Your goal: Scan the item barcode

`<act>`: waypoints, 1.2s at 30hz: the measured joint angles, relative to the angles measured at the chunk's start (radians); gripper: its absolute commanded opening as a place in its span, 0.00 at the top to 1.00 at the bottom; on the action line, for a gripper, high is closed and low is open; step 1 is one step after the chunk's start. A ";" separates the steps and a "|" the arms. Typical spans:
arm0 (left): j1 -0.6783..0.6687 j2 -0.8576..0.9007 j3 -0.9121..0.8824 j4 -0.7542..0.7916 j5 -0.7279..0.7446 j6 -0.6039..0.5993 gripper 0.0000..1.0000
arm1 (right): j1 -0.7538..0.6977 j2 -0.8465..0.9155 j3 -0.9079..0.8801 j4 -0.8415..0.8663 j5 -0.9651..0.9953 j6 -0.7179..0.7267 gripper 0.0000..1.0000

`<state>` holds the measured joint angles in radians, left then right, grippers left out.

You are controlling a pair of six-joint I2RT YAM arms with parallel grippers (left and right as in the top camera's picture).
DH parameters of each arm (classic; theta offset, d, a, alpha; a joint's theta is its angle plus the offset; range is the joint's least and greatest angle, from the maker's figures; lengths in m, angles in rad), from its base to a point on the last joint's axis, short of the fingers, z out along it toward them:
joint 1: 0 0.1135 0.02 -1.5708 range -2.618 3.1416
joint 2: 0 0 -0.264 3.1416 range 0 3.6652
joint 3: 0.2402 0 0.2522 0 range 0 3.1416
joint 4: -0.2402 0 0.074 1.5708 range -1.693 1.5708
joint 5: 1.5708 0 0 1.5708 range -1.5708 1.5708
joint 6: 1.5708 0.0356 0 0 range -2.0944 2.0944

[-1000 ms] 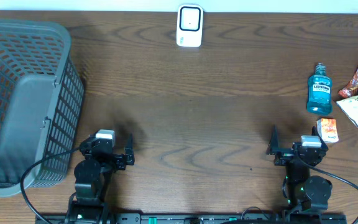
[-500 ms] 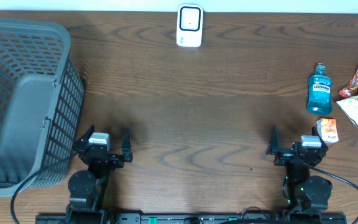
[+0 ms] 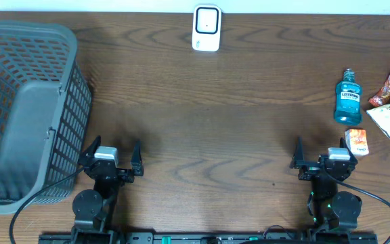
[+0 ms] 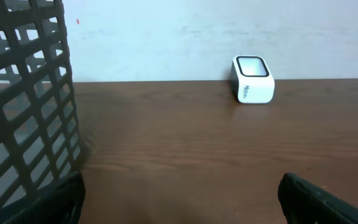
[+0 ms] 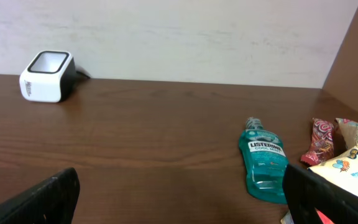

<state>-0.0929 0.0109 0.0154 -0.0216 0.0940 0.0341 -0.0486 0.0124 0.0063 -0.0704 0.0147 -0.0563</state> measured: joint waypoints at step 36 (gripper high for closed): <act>0.000 0.000 0.000 0.000 -0.004 0.016 0.01 | 0.000 0.000 0.000 0.000 0.000 0.000 0.01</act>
<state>-0.0929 0.0109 0.0154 -0.0219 0.0898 0.0502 -0.0486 0.0124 0.0063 -0.0700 0.0147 -0.0559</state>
